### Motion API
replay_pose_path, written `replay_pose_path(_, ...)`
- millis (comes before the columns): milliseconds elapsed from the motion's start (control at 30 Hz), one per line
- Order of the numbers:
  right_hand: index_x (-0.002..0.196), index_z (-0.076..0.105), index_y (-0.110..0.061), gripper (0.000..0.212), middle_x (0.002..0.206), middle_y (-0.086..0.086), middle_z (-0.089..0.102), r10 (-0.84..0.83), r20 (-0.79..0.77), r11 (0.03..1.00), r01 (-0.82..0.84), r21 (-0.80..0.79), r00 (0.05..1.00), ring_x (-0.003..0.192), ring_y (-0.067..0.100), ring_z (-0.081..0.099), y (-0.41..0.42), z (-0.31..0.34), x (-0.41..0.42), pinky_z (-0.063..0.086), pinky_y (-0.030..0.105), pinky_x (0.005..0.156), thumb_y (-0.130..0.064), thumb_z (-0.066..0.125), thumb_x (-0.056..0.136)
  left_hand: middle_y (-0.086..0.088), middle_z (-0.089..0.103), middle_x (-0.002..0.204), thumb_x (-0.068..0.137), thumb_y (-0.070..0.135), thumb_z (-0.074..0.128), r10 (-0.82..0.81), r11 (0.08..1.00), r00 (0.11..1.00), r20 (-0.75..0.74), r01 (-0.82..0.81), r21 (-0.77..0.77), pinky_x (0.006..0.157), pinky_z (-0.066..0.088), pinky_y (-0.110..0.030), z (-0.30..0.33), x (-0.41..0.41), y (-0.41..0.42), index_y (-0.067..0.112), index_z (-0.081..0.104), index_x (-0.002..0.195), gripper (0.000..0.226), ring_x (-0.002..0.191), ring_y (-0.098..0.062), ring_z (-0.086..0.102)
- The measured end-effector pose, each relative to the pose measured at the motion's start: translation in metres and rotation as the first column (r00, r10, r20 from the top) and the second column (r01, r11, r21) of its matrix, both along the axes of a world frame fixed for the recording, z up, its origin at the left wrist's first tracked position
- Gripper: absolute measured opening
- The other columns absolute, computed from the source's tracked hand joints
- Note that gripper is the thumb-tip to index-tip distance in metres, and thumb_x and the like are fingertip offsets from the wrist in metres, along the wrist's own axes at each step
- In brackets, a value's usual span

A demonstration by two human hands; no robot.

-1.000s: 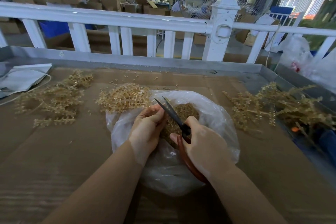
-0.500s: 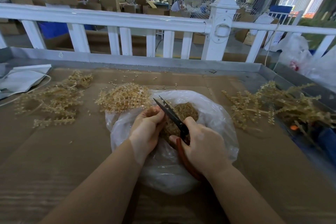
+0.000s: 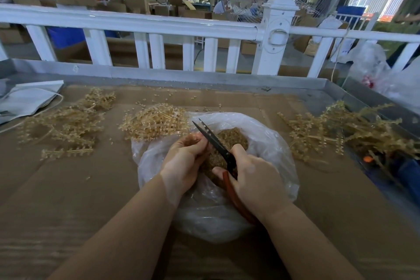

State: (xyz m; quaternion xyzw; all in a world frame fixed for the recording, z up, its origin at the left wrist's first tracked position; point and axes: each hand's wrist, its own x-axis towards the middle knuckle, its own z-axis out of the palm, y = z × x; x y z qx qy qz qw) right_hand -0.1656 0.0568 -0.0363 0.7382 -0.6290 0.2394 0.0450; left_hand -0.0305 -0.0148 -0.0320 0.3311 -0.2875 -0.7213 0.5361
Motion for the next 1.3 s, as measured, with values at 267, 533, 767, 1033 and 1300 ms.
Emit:
replay_pose_path(267, 0.092, 0.03, -0.027, 0.034, 0.063, -0.013, 0.038, 0.018, 0.008, 0.999, -0.018, 0.028, 1.0, 0.062, 0.012, 0.046, -0.0038, 0.0024, -0.0025, 0.033, 0.024, 0.058, -0.059, 0.043, 0.09, -0.004, 0.061, 0.068, 0.087, -0.009, 0.055, 0.024, 0.999, 0.998, 0.065, -0.022, -0.028, 0.057, 0.053, -0.019, -0.0033, -0.0016, -0.0015, 0.009, 0.055, 0.075, 0.022, 0.056, -0.01, 0.061)
replay_pose_path(533, 0.085, 0.035, -0.028, 0.033, 0.061, -0.011, 0.045, 0.018, 0.103, 0.999, -0.022, 0.039, 0.994, 0.059, 0.013, 0.049, -0.0043, 0.0027, -0.0036, 0.036, 0.024, 0.055, -0.058, 0.05, 0.088, -0.004, 0.063, 0.07, 0.086, -0.011, 0.055, 0.034, 0.999, 0.996, 0.085, -0.03, -0.045, 0.056, 0.053, -0.02, -0.0037, -0.0023, 0.0, 0.011, 0.053, 0.07, 0.026, 0.057, -0.012, 0.061)
replay_pose_path(767, 0.092, 0.049, -0.023, 0.032, 0.067, -0.005, 0.058, 0.011, 0.067, 1.0, -0.013, 0.026, 0.998, 0.062, 0.014, 0.057, -0.007, 0.0049, -0.0071, 0.045, 0.024, 0.057, -0.055, 0.047, 0.092, -0.001, 0.065, 0.061, 0.085, -0.011, 0.055, 0.022, 0.999, 0.995, 0.093, -0.018, -0.047, 0.058, 0.054, -0.02, -0.0033, -0.003, 0.0008, 0.009, 0.055, 0.074, 0.023, 0.056, -0.01, 0.063)
replay_pose_path(1033, 0.085, 0.042, -0.028, 0.032, 0.06, -0.011, 0.047, 0.012, 0.085, 1.0, -0.014, 0.028, 0.996, 0.056, 0.007, 0.051, -0.0075, 0.0055, -0.0069, 0.036, 0.02, 0.053, -0.058, 0.051, 0.088, 0.0, 0.064, 0.059, 0.086, -0.012, 0.053, 0.036, 0.999, 0.993, 0.114, -0.031, -0.044, 0.058, 0.052, -0.02, -0.0027, -0.0027, 0.0006, 0.01, 0.054, 0.074, 0.025, 0.057, -0.01, 0.062)
replay_pose_path(1300, 0.088, 0.048, -0.025, 0.032, 0.061, -0.012, 0.046, -0.004, 0.074, 0.999, 0.0, 0.049, 0.997, 0.056, 0.004, 0.049, -0.008, 0.0059, -0.0076, 0.034, 0.014, 0.052, -0.057, 0.05, 0.09, 0.001, 0.066, 0.057, 0.084, -0.012, 0.055, 0.037, 0.998, 0.994, 0.101, -0.032, -0.055, 0.054, 0.053, -0.018, -0.0046, -0.0043, 0.0002, 0.009, 0.054, 0.073, 0.025, 0.054, -0.009, 0.064)
